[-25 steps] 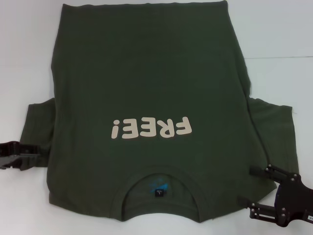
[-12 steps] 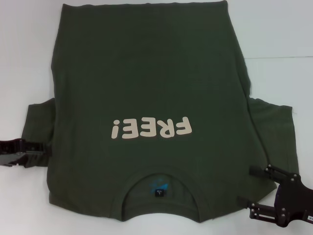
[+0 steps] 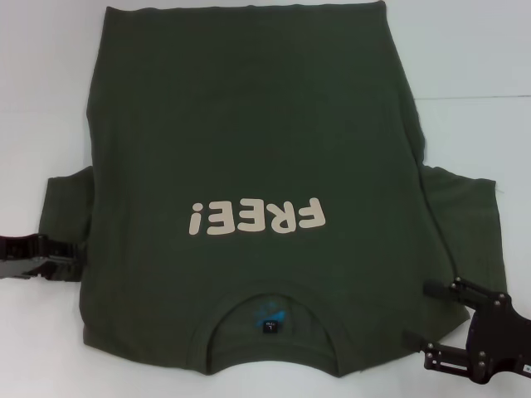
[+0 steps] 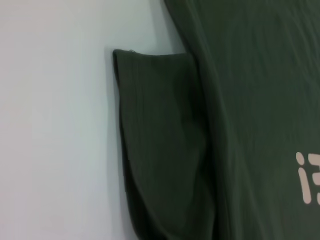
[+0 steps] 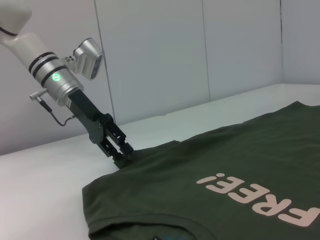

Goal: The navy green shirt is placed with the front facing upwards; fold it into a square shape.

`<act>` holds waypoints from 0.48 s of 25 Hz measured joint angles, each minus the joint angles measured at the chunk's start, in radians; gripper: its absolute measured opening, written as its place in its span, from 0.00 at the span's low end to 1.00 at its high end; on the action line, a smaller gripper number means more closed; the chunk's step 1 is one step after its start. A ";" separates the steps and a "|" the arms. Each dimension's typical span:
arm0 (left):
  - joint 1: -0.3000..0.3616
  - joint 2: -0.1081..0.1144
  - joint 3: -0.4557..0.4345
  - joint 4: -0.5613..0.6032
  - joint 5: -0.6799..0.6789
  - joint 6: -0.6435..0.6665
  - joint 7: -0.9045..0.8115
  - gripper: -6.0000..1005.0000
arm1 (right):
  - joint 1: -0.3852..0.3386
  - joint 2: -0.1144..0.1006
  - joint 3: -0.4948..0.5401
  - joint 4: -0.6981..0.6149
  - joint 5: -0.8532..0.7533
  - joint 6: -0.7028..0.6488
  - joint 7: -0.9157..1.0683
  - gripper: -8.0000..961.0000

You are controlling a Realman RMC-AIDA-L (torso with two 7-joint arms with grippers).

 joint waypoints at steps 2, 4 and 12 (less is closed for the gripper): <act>-0.001 0.000 0.022 0.000 0.005 0.000 -0.001 0.74 | 0.000 0.000 0.000 0.000 0.001 -0.001 0.000 0.92; -0.002 -0.002 0.035 0.000 0.005 -0.001 -0.002 0.70 | 0.001 0.000 0.000 -0.001 0.001 -0.001 0.000 0.92; -0.008 -0.005 0.042 0.005 0.005 -0.003 -0.001 0.37 | 0.002 0.000 0.004 -0.003 0.003 -0.011 0.000 0.92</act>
